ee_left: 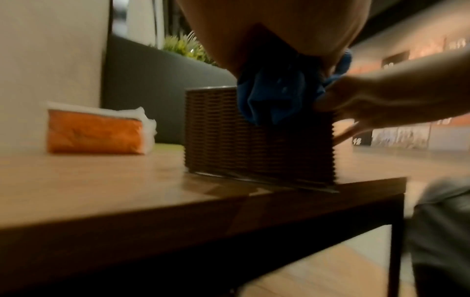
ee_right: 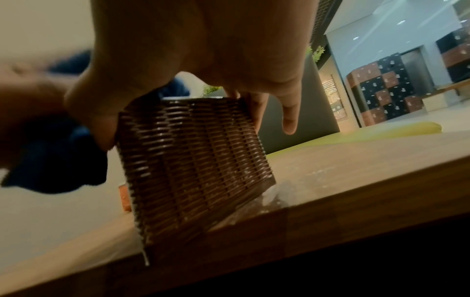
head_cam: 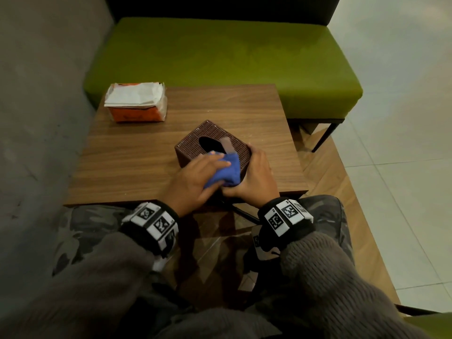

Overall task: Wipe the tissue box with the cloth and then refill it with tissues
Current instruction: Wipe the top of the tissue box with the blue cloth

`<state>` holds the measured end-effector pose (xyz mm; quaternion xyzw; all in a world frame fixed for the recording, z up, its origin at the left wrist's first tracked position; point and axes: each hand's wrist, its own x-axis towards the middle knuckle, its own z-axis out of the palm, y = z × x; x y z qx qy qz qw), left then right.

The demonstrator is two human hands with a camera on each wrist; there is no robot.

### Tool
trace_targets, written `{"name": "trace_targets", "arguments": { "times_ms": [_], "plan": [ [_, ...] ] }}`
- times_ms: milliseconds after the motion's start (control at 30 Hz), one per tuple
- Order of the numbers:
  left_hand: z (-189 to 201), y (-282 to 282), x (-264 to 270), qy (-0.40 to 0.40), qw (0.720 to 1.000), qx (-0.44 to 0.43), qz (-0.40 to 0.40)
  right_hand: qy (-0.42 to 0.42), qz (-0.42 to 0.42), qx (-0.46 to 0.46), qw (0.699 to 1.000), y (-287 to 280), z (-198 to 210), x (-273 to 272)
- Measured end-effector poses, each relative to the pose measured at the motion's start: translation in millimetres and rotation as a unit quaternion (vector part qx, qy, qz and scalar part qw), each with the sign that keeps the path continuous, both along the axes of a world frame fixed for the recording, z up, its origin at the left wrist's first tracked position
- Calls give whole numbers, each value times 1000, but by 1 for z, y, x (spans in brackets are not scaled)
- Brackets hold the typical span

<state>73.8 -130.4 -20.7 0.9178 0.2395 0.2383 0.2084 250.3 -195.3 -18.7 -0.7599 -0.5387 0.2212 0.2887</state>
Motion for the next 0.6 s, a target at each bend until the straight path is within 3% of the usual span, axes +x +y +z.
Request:
{"name": "trace_targets", "arguments": {
  "times_ms": [167, 333, 433, 500, 600],
  "plan": [
    [11, 51, -21, -33, 988, -65, 140, 3, 3, -4, 1000, 3, 3, 1],
    [14, 25, -18, -38, 987, -36, 152, -8, 19, -36, 999, 0, 10, 5],
    [12, 0, -21, -7, 991, -17, 134, 5, -13, 47, 999, -5, 11, -13],
    [9, -15, -25, 7, 993, -27, 116, 35, -33, 47, 998, -1, 10, -25],
    [10, -30, -31, -19, 995, -65, 68, -35, -55, 18, 998, 9, 7, -26]
  ]
}}
